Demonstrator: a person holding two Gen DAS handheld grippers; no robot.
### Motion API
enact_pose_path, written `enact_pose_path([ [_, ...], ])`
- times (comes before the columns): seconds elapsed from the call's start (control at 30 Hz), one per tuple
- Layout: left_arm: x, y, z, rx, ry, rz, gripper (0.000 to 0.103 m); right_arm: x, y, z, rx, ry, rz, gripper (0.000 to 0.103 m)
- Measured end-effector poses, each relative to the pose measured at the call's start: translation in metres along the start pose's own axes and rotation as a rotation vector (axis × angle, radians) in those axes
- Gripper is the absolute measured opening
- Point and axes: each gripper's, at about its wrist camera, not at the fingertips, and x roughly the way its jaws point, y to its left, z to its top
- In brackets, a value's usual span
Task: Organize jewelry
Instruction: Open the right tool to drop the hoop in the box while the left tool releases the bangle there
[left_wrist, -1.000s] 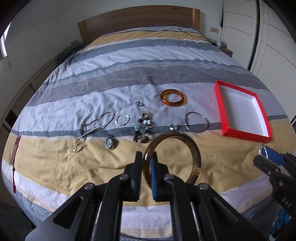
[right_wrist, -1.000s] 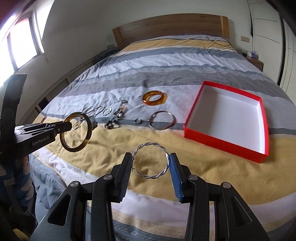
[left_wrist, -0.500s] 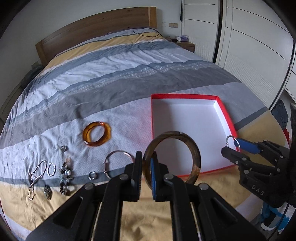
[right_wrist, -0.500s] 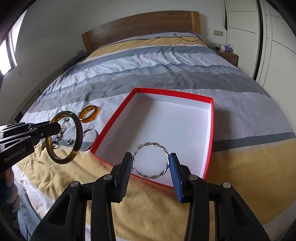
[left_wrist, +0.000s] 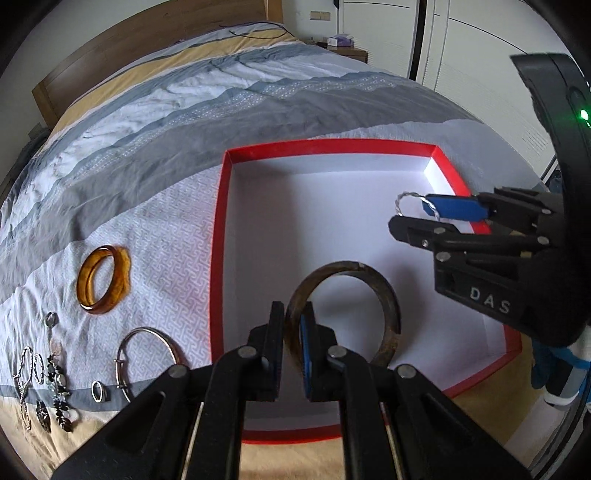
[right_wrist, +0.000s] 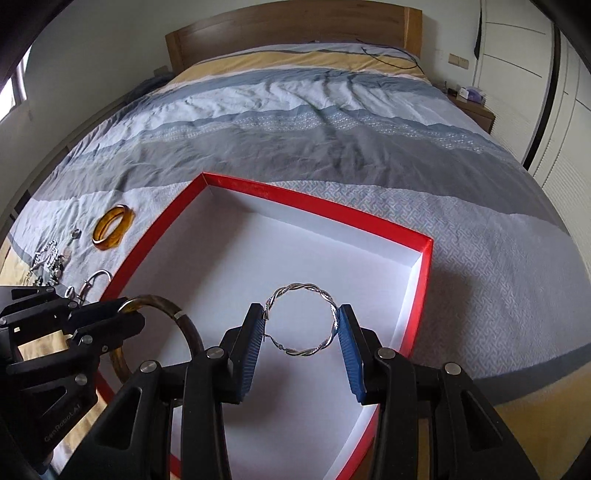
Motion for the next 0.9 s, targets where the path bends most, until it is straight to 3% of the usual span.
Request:
enact_pose_path([
  [0.4, 0.022, 0.005, -0.004, -0.009, 0.012, -0.014, 0.009, 0.035, 0.005, 0.012, -0.173, 0.089, -0.019, 0.041],
  [0.6, 0.023, 0.013, -0.001, -0.042, 0.018, -0.019, 0.011, 0.036, 0.003, 0.019, -0.237, 0.144, -0.039, 0.052],
  [0.77, 0.014, 0.022, 0.002, -0.083, 0.016, -0.046, 0.017, 0.012, 0.005, 0.017, -0.216, 0.117, -0.04, 0.052],
  [0.9, -0.016, 0.024, 0.006, -0.098, -0.026, -0.064, 0.022, -0.027, 0.009, 0.017, -0.193, 0.056, -0.042, 0.056],
])
